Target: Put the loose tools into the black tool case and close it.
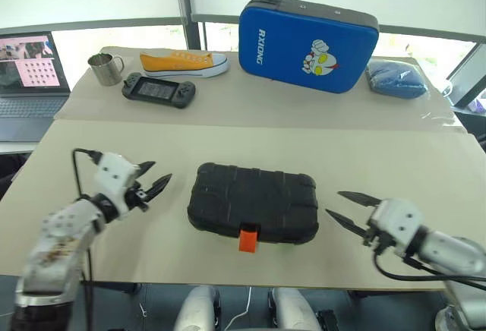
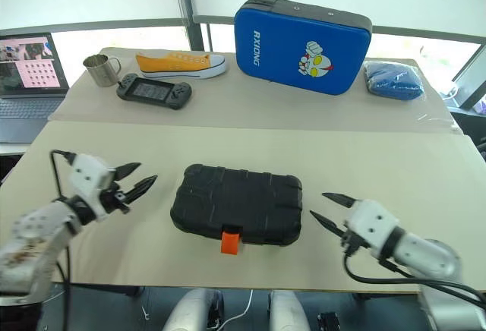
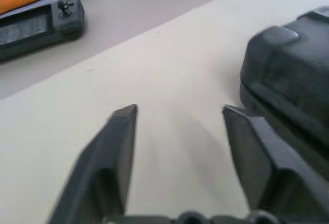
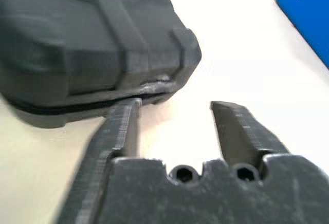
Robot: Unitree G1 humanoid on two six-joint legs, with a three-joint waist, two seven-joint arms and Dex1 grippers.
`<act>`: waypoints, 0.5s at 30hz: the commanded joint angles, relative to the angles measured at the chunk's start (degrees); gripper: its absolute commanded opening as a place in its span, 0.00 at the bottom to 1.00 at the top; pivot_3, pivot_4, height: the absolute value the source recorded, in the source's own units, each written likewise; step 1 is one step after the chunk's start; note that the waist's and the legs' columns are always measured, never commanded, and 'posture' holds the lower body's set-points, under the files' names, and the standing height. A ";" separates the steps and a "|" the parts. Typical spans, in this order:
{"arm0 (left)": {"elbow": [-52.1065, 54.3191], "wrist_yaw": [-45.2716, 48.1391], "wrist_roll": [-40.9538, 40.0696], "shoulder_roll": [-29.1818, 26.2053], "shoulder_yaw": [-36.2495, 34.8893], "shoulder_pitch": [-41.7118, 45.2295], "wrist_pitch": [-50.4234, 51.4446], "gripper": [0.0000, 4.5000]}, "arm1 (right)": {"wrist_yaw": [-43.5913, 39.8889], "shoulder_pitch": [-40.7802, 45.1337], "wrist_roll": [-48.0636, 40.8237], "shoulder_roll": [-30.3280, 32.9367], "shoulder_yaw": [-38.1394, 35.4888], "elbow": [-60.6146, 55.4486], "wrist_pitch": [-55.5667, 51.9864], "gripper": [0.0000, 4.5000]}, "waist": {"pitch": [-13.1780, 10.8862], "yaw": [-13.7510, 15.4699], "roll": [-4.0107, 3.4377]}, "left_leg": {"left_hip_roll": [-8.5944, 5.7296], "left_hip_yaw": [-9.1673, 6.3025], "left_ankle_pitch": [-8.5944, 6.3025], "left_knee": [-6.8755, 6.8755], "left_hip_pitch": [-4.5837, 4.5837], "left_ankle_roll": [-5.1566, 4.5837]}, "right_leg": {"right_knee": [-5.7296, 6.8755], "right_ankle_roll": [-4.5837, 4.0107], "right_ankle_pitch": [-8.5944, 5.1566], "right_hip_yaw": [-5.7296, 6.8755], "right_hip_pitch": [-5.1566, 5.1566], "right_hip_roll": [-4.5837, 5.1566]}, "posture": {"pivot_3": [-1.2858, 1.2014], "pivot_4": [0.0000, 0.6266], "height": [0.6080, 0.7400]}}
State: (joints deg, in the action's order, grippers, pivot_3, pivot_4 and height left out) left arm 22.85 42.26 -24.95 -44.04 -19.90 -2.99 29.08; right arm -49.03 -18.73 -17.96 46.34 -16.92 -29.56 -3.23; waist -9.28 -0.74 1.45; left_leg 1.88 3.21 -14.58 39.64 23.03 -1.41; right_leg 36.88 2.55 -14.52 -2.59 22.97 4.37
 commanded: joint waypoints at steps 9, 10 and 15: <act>-36.43 12.59 14.73 0.81 20.80 33.57 -19.51 0.66 | -12.21 -4.26 -10.94 7.82 5.96 -8.44 -12.89 0.43 | 0.05 1.53 0.39 | -0.12 0.16 0.07 0.10 -0.28 -0.03 | -0.29 0.01 0.00 0.19 -0.58 -0.01 | 0.52 0.24 1.00; -39.39 13.27 15.81 2.08 22.32 36.09 -21.37 0.58 | -11.83 -2.45 -10.09 7.61 7.62 -7.75 -13.16 0.34 | 0.04 1.28 0.42 | -0.19 0.16 0.05 0.13 -0.28 -0.06 | -0.27 0.03 -0.01 0.18 -0.59 -0.01 | 0.52 0.24 1.00; -48.21 17.73 19.18 7.79 28.24 43.33 -28.41 0.16 | -10.27 6.04 -5.65 6.06 14.39 -4.11 -13.66 0.00 | 0.05 0.94 0.45 | -0.21 0.13 0.04 0.15 0.46 -0.08 | -0.09 0.05 0.04 0.10 0.24 -0.08 | 0.52 0.24 1.00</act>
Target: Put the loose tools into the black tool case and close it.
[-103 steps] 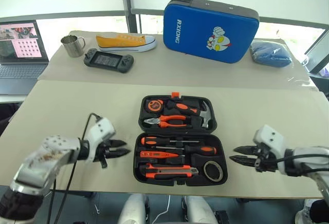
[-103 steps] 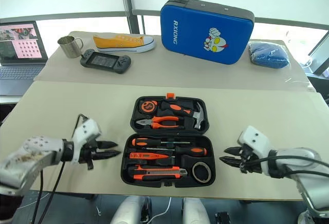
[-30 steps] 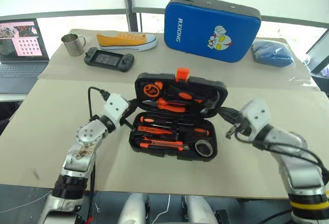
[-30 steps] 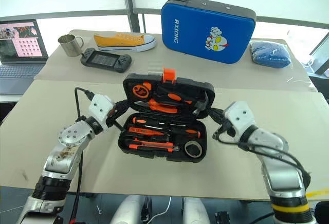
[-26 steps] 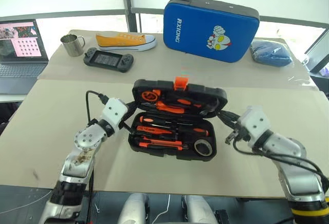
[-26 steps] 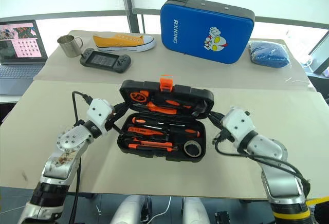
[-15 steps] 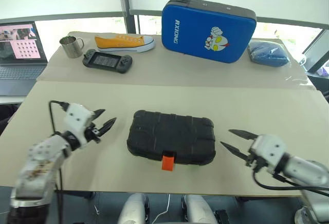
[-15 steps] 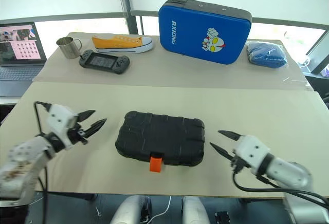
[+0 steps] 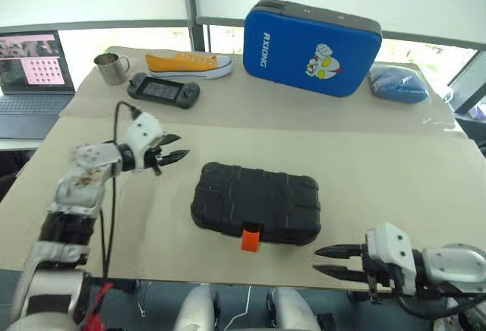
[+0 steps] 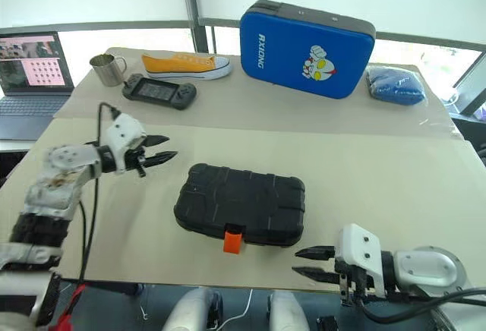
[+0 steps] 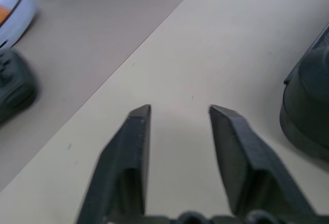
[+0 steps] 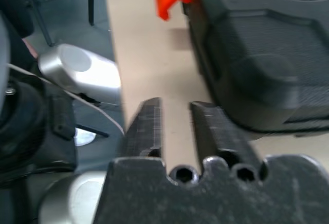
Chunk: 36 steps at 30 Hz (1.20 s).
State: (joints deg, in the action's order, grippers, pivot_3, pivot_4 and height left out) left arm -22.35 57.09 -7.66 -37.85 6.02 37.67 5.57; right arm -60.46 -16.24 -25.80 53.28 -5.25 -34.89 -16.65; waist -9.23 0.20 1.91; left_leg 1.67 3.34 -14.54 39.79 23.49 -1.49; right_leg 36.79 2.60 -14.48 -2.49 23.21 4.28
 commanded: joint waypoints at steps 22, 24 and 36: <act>17.91 13.72 -8.61 2.39 2.19 6.36 17.10 0.01 | 6.54 11.51 0.91 -4.54 -2.10 2.96 -8.18 0.00 | -0.04 0.94 0.03 | -0.03 -0.15 0.01 0.26 0.34 -0.02 | 0.06 0.11 0.02 0.16 0.09 0.01 | 0.52 0.24 1.00; 19.83 15.43 -10.57 3.51 3.45 9.02 20.31 0.01 | 5.74 10.61 -2.56 -4.20 -4.69 1.15 -9.86 0.00 | -0.03 0.61 0.02 | -0.06 -0.30 -0.02 0.28 0.34 -0.06 | 0.03 0.15 0.04 0.10 0.06 0.03 | 0.52 0.24 1.00; 15.83 19.20 6.39 7.39 23.98 5.37 -1.65 0.01 | 6.95 11.29 -3.58 -5.19 0.23 -2.56 -11.37 0.00 | 0.05 0.13 -0.10 | -0.03 -0.29 -0.03 0.16 0.05 -0.08 | -0.04 0.09 0.04 -0.03 -0.13 -0.08 | 0.52 0.24 1.00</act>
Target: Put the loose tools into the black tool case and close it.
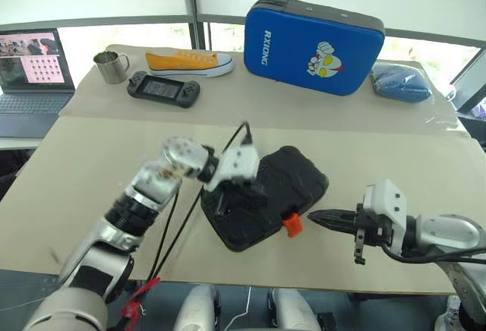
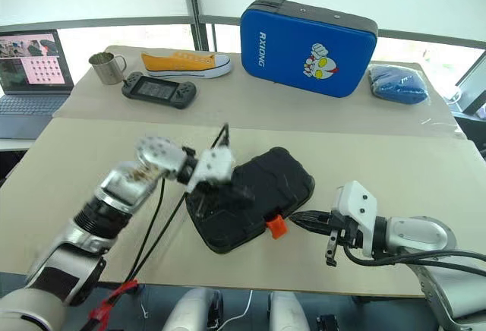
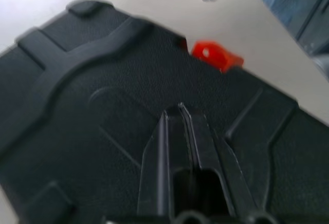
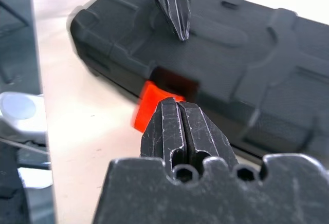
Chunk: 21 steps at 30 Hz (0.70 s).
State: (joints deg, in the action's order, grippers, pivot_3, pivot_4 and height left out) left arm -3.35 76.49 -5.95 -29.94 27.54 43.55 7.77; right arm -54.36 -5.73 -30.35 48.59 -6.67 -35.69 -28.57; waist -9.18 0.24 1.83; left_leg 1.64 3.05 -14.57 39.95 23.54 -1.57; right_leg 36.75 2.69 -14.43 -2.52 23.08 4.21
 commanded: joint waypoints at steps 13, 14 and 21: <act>-4.13 -1.09 3.83 1.08 0.39 -0.26 -3.44 0.01 | 3.80 3.94 11.31 -3.33 12.56 5.21 3.40 0.00 | 0.04 0.32 -0.02 | -0.01 0.03 0.00 0.04 -0.08 0.00 | 0.05 0.02 0.00 -0.02 -0.04 0.01 | 0.52 0.24 1.00; -4.00 -1.14 3.88 1.10 0.36 -0.33 -3.43 0.01 | 4.24 4.45 11.78 -3.96 12.89 5.90 3.57 0.00 | 0.04 0.33 -0.02 | -0.01 0.02 0.00 0.04 -0.08 0.00 | 0.05 0.02 0.00 -0.02 -0.04 0.01 | 0.52 0.24 1.00; -3.69 -1.58 4.01 1.17 0.07 -0.39 -3.56 0.01 | 3.83 5.17 11.65 -5.17 12.03 6.35 3.06 0.00 | 0.04 0.21 -0.02 | 0.01 0.04 0.01 0.05 -0.09 0.00 | 0.12 0.01 0.01 -0.04 -0.02 -0.01 | 0.52 0.24 1.00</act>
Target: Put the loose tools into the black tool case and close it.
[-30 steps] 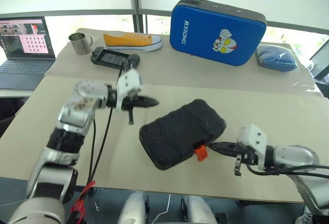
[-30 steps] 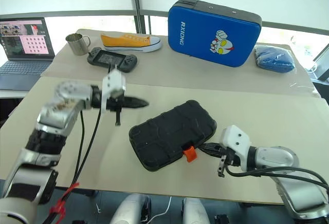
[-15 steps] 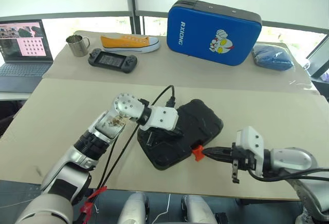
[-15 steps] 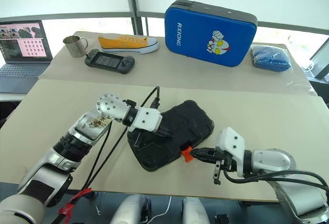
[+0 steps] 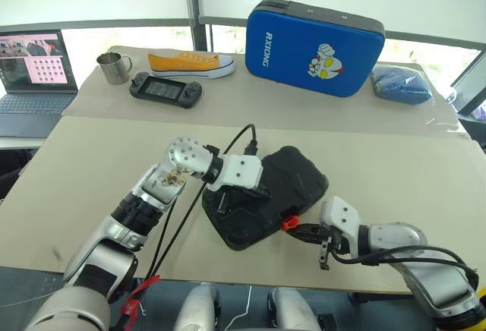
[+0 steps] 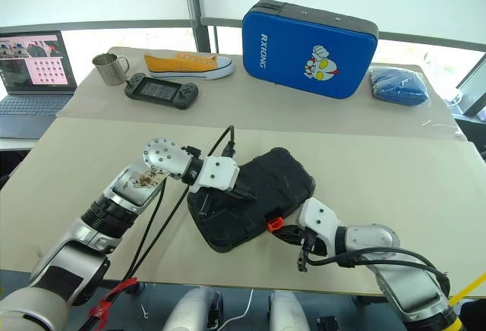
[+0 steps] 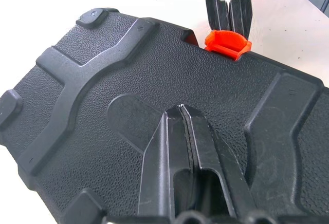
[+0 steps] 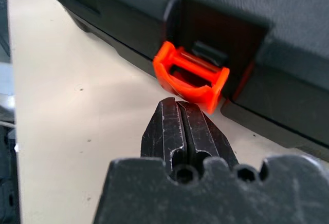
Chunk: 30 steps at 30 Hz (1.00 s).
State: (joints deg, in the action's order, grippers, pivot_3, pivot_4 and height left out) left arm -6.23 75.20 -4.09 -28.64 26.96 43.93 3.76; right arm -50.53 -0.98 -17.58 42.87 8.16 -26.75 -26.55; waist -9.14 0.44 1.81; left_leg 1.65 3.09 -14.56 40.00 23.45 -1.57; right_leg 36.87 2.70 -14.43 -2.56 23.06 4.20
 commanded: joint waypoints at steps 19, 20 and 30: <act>-2.62 -1.48 3.00 2.54 1.53 -0.77 -0.44 0.01 | 2.09 2.65 -6.88 -2.77 -7.19 -5.96 -3.91 0.00 | 0.00 -0.79 0.00 | 0.05 -0.01 0.00 -0.01 0.02 0.00 | 0.02 -0.03 0.01 -0.03 0.05 -0.06 | 0.52 0.24 1.00; -2.72 -1.49 3.17 2.59 1.57 -0.88 -0.58 0.01 | 2.11 2.86 -7.69 -2.85 -7.71 -6.33 -4.57 0.00 | 0.00 -0.87 0.00 | 0.06 -0.01 0.00 -0.02 0.02 0.00 | 0.02 -0.03 0.01 -0.03 0.05 -0.07 | 0.52 0.24 1.00; -2.61 -1.91 3.79 2.96 1.26 -1.59 -0.25 0.01 | 2.19 3.13 -6.72 -2.80 -6.19 -5.27 -5.15 0.00 | 0.00 -1.19 0.00 | 0.11 -0.02 0.00 -0.04 -0.04 0.00 | 0.02 -0.06 0.03 -0.05 0.02 -0.14 | 0.52 0.24 1.00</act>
State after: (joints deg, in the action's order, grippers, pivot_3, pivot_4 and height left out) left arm -8.10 73.09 -2.15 -25.63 26.55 43.66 2.77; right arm -49.39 0.92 -24.64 40.36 1.63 -31.01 -32.75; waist -9.14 -0.75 1.80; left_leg 1.75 3.07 -14.56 39.96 23.40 -1.56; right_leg 36.89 2.64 -14.40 -2.61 23.08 4.06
